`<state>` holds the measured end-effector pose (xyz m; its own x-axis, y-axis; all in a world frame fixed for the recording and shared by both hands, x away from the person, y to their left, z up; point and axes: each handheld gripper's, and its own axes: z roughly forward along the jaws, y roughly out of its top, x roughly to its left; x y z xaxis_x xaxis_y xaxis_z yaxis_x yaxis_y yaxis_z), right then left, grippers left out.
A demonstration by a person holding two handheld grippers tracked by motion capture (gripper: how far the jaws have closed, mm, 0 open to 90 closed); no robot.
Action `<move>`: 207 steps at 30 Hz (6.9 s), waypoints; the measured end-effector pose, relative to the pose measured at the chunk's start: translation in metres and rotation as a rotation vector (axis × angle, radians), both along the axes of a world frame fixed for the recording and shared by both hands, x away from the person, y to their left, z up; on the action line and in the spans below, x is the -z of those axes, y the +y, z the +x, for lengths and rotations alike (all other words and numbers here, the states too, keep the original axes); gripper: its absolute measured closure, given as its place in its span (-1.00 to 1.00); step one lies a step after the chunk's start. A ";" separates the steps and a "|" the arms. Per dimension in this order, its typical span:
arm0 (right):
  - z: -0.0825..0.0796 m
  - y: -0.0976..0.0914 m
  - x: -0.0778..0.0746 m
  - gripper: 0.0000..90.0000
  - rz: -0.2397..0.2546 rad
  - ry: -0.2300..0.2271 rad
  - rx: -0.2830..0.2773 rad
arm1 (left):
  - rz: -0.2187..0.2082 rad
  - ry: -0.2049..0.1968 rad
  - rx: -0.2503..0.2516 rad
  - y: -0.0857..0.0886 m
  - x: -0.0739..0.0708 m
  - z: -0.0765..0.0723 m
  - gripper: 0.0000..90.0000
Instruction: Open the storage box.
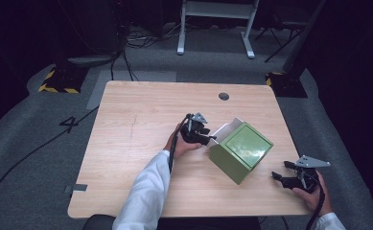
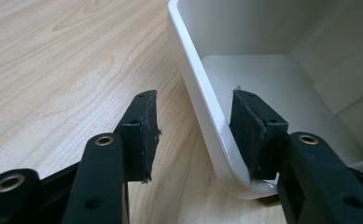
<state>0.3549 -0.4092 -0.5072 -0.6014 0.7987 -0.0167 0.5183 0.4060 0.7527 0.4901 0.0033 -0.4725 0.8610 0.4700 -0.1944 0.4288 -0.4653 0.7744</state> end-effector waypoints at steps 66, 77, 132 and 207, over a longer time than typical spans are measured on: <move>0.000 0.000 0.000 -0.51 0.000 0.001 0.000 | 0.029 -0.088 -0.201 0.066 -0.025 0.017 -0.21; 0.000 0.000 0.000 -0.51 0.000 0.001 0.001 | 0.113 -0.158 -0.207 0.081 -0.040 0.002 -0.42; 0.000 0.000 0.000 -0.52 0.002 0.004 0.003 | 0.414 -0.305 -0.223 0.161 -0.030 -0.103 -0.61; -0.001 0.000 0.000 -0.52 -0.001 0.000 0.002 | 0.228 -0.043 -0.458 0.254 0.035 -0.134 -0.67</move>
